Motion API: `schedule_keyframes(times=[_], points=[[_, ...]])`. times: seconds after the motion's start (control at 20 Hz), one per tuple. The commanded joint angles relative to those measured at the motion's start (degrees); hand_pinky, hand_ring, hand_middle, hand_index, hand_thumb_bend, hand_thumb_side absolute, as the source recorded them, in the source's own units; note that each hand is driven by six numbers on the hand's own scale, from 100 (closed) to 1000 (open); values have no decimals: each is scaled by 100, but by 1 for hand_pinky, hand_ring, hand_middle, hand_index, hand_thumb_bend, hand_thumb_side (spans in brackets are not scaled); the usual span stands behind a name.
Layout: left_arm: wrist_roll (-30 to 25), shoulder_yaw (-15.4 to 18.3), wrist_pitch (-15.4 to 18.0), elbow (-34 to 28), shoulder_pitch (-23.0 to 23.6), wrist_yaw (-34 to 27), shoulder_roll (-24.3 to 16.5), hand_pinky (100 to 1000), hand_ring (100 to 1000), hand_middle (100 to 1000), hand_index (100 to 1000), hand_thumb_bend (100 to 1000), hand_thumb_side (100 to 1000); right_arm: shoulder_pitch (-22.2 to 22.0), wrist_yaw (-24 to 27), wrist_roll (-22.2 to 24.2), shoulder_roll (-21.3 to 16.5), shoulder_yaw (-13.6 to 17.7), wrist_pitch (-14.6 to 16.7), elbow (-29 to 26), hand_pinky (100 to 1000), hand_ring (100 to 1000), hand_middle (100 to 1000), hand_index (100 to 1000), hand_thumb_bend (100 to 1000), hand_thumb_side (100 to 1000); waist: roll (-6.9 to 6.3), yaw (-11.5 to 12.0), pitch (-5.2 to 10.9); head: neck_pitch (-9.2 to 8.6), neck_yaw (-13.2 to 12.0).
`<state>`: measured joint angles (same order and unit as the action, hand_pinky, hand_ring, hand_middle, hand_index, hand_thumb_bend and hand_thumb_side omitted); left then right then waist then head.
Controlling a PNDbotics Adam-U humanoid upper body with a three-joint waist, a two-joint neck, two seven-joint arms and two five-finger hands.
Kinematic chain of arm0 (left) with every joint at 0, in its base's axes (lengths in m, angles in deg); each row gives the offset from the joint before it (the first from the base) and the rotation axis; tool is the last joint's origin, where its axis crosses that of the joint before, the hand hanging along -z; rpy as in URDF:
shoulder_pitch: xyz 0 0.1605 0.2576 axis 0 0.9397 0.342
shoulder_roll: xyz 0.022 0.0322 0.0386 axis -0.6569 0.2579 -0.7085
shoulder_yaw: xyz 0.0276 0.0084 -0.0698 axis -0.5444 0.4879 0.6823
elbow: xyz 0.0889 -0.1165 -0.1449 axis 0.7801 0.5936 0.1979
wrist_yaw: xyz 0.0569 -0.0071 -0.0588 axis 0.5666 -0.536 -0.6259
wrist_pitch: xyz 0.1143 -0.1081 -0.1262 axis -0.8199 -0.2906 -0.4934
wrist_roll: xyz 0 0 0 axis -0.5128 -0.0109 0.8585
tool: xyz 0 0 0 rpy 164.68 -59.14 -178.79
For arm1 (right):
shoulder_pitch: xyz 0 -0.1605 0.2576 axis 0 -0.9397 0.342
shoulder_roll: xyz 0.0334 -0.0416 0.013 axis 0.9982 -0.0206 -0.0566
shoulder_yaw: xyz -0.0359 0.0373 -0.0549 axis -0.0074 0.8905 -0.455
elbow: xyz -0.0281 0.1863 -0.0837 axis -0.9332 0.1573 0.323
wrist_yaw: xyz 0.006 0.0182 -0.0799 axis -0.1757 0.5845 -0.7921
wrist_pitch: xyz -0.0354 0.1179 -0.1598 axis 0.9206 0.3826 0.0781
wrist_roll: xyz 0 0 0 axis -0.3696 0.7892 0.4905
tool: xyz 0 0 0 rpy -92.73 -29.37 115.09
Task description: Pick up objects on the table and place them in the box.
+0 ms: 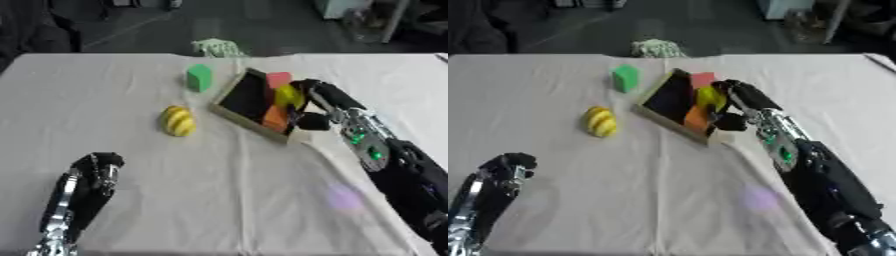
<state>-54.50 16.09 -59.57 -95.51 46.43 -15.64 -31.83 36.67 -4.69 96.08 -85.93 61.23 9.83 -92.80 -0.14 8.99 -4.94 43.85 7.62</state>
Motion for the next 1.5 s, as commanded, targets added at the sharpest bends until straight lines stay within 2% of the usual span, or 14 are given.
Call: schedule_keyframes(times=[0.05, 0.45, 0.55, 0.65, 0.75, 1.0, 1.25, 1.3, 1.35, 1.5], points=[[21, 49, 9, -89, -11, 1, -59, 720, 709, 621, 574, 100, 597, 85, 117, 101, -183, 173, -78, -249, 824, 846, 869, 935, 100, 407, 9, -19, 84, 27, -16], [29, 55, 18, -62, 17, 4, -59, 721, 710, 622, 574, 100, 597, 40, 392, 183, -369, 344, -173, -566, 834, 858, 900, 945, 100, 382, 35, -90, 133, 27, -40], [31, 61, 21, -68, 12, 7, -71, 721, 710, 622, 574, 100, 596, -19, 495, 146, -385, 383, -161, -696, 831, 855, 898, 945, 100, 346, 32, -105, 137, 27, -63], [44, 86, 16, -106, -18, 22, -135, 721, 710, 622, 575, 100, 589, -129, 657, 67, -426, 423, -118, -975, 823, 846, 871, 939, 100, 203, 23, -124, 135, 27, -86], [69, 138, -7, -209, -90, 44, -309, 722, 711, 623, 577, 100, 580, -303, 878, -34, -507, 461, -68, -1382, 819, 842, 863, 937, 100, 204, 14, -152, 136, 27, -122], [92, 316, -199, -711, -486, 75, -1137, 724, 716, 631, 589, 100, 534, -1011, 1668, -299, -742, 578, 14, -2682, 793, 814, 835, 928, 100, 257, -19, -277, 148, 27, -282], [-64, 447, -473, -1018, -1048, 162, -2173, 731, 727, 653, 621, 100, 498, -1858, 2494, -488, -763, 792, 326, -3872, 775, 802, 820, 922, 100, 348, -10, -469, 141, 27, -503], [-135, 448, -520, -1036, -1172, 194, -2390, 734, 729, 660, 635, 100, 537, -1995, 2587, -518, -736, 855, 386, -4060, 766, 791, 808, 913, 100, 423, -6, -529, 133, 27, -560], [-228, 440, -565, -1035, -1316, 253, -2624, 738, 733, 668, 647, 109, 488, -2133, 2651, -545, -702, 929, 437, -4233, 761, 786, 801, 909, 100, 380, -2, -603, 125, 27, -622], [-599, 354, -689, -872, -1751, 466, -3217, 744, 740, 686, 688, 149, 479, -2451, 2793, -625, -593, 1113, 563, -4652, 751, 776, 787, 902, 100, 416, 3, -832, 89, 27, -822]])
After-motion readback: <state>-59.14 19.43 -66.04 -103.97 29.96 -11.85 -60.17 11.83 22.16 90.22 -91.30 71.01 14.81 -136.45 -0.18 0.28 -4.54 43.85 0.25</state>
